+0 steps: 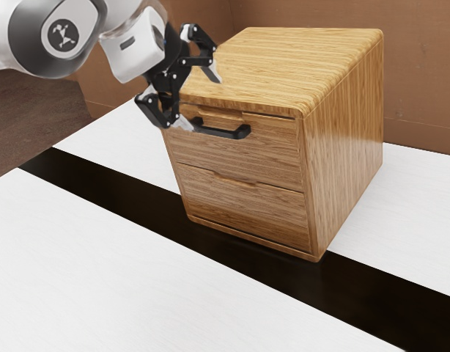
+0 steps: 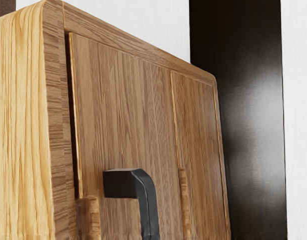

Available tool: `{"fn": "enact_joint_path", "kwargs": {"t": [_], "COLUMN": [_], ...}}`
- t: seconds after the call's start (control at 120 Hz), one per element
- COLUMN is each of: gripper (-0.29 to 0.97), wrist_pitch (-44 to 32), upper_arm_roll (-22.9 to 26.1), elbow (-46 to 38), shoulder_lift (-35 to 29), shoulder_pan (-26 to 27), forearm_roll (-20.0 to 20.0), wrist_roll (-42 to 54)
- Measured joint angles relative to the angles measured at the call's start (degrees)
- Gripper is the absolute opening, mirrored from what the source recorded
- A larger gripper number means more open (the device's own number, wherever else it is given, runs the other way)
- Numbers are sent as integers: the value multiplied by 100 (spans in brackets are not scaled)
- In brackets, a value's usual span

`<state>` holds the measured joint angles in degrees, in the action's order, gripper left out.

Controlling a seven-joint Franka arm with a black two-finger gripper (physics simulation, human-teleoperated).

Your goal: Pull the drawer handle with one arm to open the drawer

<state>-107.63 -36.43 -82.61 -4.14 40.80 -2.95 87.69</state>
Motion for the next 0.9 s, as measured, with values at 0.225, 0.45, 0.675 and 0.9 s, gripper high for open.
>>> {"fn": "enact_joint_path", "kwargs": {"t": [0.225, 0.45, 0.675, 0.9], "gripper": [68, 68, 68, 68], "wrist_pitch": [-107, -136, -107, -111], "upper_arm_roll": [-14, -44, 214, 297], "elbow": [-170, -453, -727, -830], "shoulder_lift": [-74, -314, -617, -592], "shoulder_pan": [94, 101, 141, 96], "forearm_roll": [-20, -196, -371, -474], "wrist_roll": [201, 334, 423, 432]}}
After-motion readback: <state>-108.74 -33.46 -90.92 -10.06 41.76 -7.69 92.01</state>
